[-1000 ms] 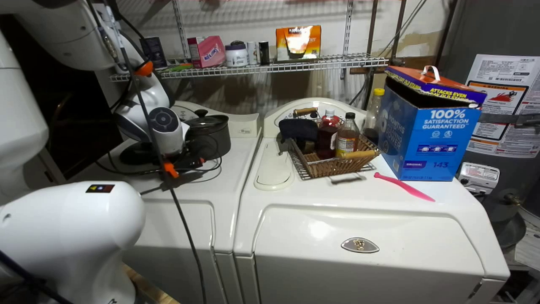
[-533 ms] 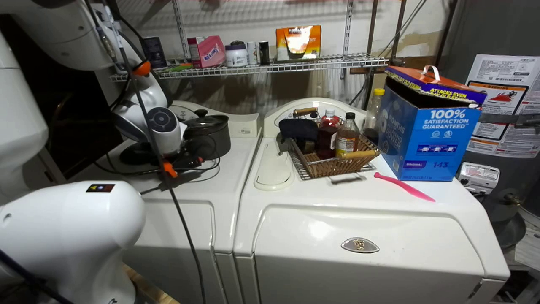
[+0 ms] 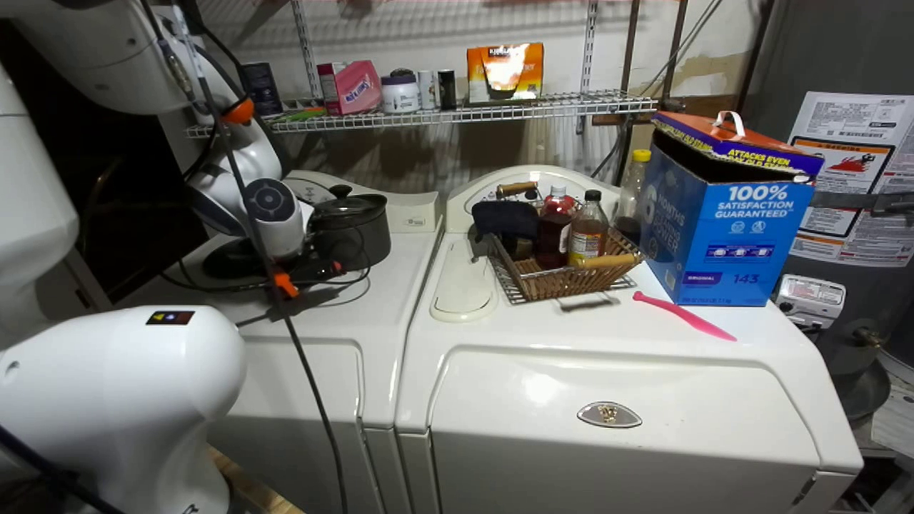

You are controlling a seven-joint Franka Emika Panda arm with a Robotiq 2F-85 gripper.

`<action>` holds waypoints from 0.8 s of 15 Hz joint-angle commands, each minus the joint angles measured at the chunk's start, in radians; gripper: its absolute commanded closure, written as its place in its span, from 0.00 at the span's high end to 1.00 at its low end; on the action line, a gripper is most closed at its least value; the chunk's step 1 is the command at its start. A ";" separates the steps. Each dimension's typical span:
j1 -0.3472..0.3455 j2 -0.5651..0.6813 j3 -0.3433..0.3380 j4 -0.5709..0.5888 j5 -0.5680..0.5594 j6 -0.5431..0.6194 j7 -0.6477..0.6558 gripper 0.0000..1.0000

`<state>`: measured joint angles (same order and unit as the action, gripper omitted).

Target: Put one spoon in the basket

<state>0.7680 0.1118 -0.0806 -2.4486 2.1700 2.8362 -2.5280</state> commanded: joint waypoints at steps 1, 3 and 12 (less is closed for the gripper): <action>0.013 -0.039 0.009 -0.015 0.028 0.034 -0.003 0.35; 0.011 -0.031 0.006 -0.015 0.017 0.026 0.004 0.32; 0.004 0.009 0.000 -0.007 -0.001 0.014 0.023 0.36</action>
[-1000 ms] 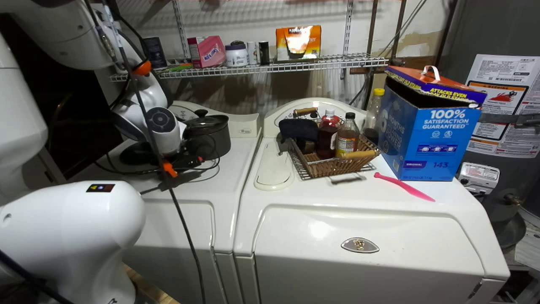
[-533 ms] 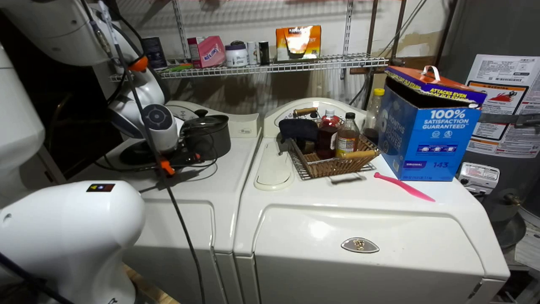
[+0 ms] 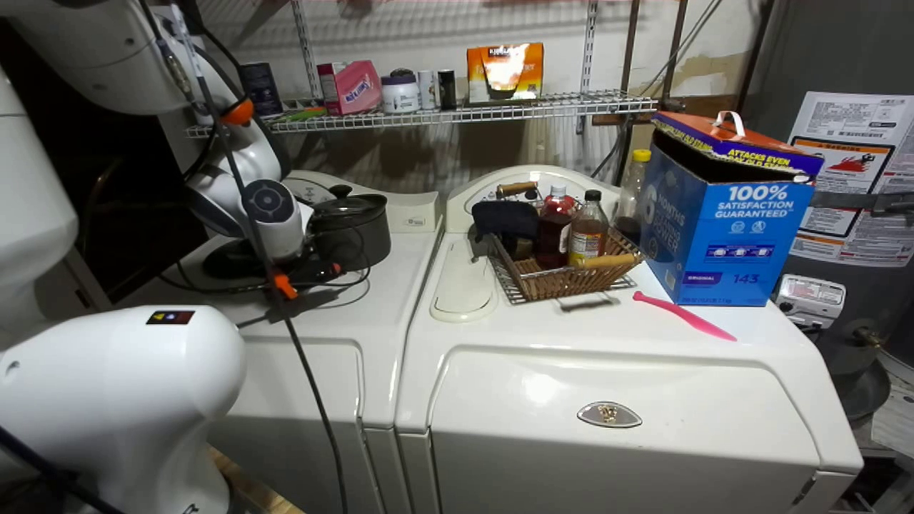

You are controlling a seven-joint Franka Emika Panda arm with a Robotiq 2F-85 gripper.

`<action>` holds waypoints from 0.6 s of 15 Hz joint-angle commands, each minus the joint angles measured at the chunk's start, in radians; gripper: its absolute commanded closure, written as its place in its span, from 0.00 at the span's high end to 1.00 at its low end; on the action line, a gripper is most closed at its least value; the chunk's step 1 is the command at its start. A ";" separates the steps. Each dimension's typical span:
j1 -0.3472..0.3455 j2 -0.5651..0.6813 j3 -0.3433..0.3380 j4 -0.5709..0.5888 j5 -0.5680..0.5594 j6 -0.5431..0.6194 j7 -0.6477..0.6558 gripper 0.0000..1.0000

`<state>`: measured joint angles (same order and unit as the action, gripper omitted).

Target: Put one spoon in the basket

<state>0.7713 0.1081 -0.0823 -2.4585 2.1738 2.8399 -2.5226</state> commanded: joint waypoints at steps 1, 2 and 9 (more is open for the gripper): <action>0.000 0.015 0.001 0.003 -0.003 0.009 0.015 0.36; 0.001 0.018 -0.002 0.008 0.009 0.017 0.000 0.35; -0.002 0.036 -0.021 0.031 0.059 0.008 -0.026 0.22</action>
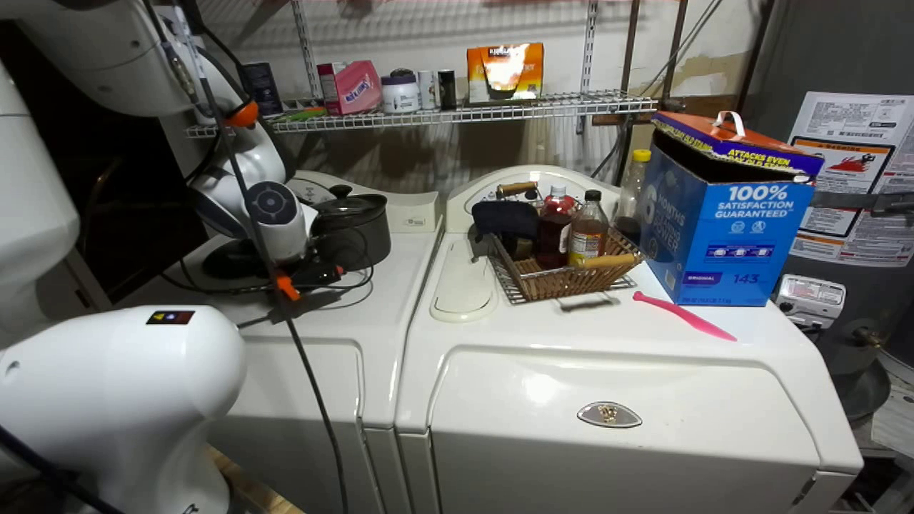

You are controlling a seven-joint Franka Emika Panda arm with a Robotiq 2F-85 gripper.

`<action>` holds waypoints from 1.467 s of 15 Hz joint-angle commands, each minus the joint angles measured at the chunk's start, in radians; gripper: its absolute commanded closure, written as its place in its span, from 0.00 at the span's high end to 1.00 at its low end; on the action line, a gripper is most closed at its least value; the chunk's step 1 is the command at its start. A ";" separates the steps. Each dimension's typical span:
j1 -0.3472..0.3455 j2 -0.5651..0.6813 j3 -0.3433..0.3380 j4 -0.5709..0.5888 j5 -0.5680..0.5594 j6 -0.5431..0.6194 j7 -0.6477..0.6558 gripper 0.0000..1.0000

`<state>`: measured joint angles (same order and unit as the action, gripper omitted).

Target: Put one spoon in the basket

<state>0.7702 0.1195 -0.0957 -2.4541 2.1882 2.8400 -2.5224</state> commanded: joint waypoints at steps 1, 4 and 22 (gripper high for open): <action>-0.001 0.028 -0.008 0.028 0.043 0.006 -0.021 0.19; -0.001 0.042 -0.007 0.029 0.036 -0.006 -0.009 0.22; 0.054 0.014 0.020 0.057 0.068 0.190 -0.006 0.02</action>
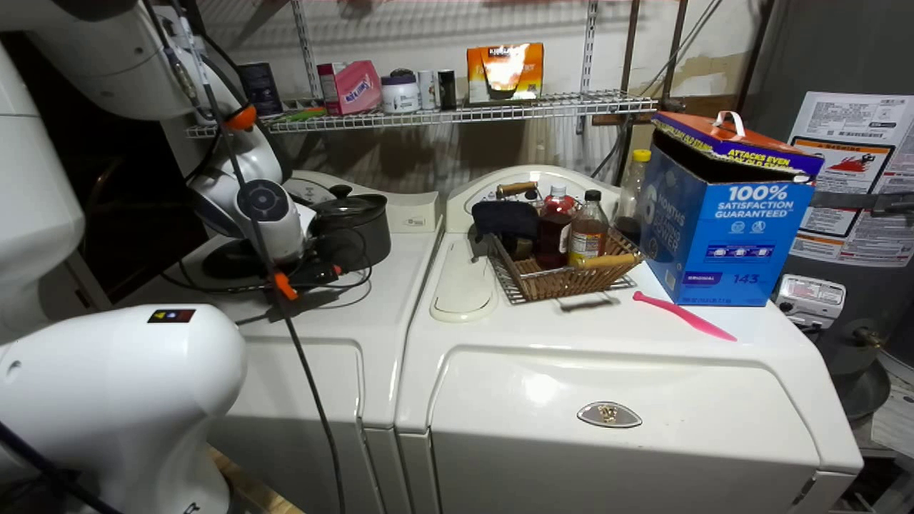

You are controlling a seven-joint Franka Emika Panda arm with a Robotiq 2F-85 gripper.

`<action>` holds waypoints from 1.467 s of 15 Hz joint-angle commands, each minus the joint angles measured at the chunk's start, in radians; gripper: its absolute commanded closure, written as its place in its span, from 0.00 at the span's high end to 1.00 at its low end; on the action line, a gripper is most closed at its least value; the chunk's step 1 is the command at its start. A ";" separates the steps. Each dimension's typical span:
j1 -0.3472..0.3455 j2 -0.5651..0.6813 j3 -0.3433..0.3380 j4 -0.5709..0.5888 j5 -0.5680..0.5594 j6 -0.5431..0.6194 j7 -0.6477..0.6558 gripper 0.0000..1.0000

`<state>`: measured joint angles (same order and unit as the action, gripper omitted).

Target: Put one spoon in the basket

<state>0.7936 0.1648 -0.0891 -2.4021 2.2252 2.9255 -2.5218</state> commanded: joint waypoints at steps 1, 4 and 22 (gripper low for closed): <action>0.041 -0.046 0.010 0.010 0.050 0.148 -0.026 0.02; 0.061 -0.089 0.009 0.008 0.048 0.231 -0.037 0.02; -0.122 -0.372 0.195 -0.286 -0.016 0.299 0.432 0.02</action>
<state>0.6536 -0.1427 0.1293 -2.6299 2.1938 3.2433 -2.1133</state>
